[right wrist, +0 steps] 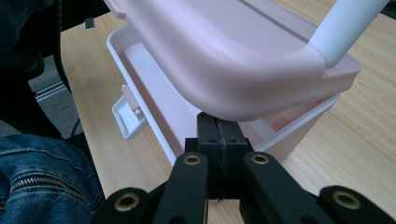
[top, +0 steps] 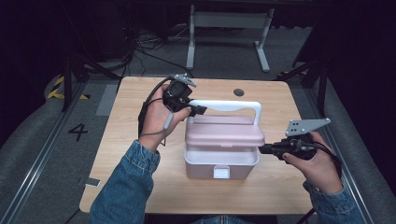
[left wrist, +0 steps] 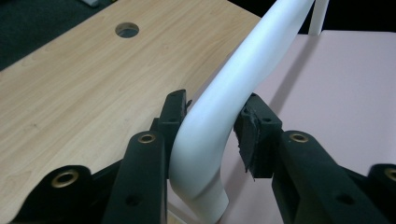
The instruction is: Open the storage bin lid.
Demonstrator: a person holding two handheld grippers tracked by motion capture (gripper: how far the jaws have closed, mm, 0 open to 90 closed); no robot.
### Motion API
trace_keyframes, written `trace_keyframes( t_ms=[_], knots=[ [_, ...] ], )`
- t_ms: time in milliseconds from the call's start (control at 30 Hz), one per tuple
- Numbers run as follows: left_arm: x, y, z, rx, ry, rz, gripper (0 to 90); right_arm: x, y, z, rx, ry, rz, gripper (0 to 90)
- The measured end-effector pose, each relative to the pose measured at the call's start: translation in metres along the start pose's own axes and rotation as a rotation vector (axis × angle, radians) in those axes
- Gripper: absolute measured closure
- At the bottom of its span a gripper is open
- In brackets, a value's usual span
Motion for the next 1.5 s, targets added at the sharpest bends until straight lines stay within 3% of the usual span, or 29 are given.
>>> trace_keyframes(
  t_ms=[33,100,233,433,667,967,1167,1500],
  knots=[
    [0.001,-0.001,0.0,-0.008,-0.002,0.001,63.1,-0.001,0.0,0.0,-0.001,0.0,-0.003,90.0],
    [0.003,-0.003,-0.001,-0.032,-0.022,-0.018,53.5,-0.001,0.0,-0.001,-0.003,-0.006,-0.001,90.0],
    [0.004,-0.006,0.0,-0.036,-0.052,-0.028,42.0,-0.001,-0.001,-0.002,-0.002,-0.009,0.0,90.0],
    [0.02,-0.007,0.003,-0.04,-0.09,-0.06,33.1,0.0,-0.001,-0.004,0.0,-0.015,0.013,90.0],
    [0.046,-0.003,0.015,-0.033,-0.108,-0.101,32.8,-0.001,-0.001,-0.007,0.011,-0.026,0.03,90.0],
    [0.065,0.003,0.042,-0.02,-0.069,-0.165,32.3,0.004,-0.004,-0.015,0.012,-0.076,0.048,90.0],
    [0.07,0.002,0.055,-0.019,-0.044,-0.186,31.4,0.006,-0.008,-0.021,0.012,-0.102,0.054,90.0],
    [0.066,-0.003,0.07,-0.034,-0.011,-0.183,30.9,0.006,-0.016,-0.031,0.005,-0.143,0.069,90.0]
  ],
)
Point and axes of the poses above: each handheld gripper's, and its own axes: x roughly backward along the jaws, z roughly out of its underside, y roughly to its left, the point moved 3 cm from there along -x, roughly forward along the jaws, and after that the axes turned 6 degrees about -y, right-handed, at the moved point
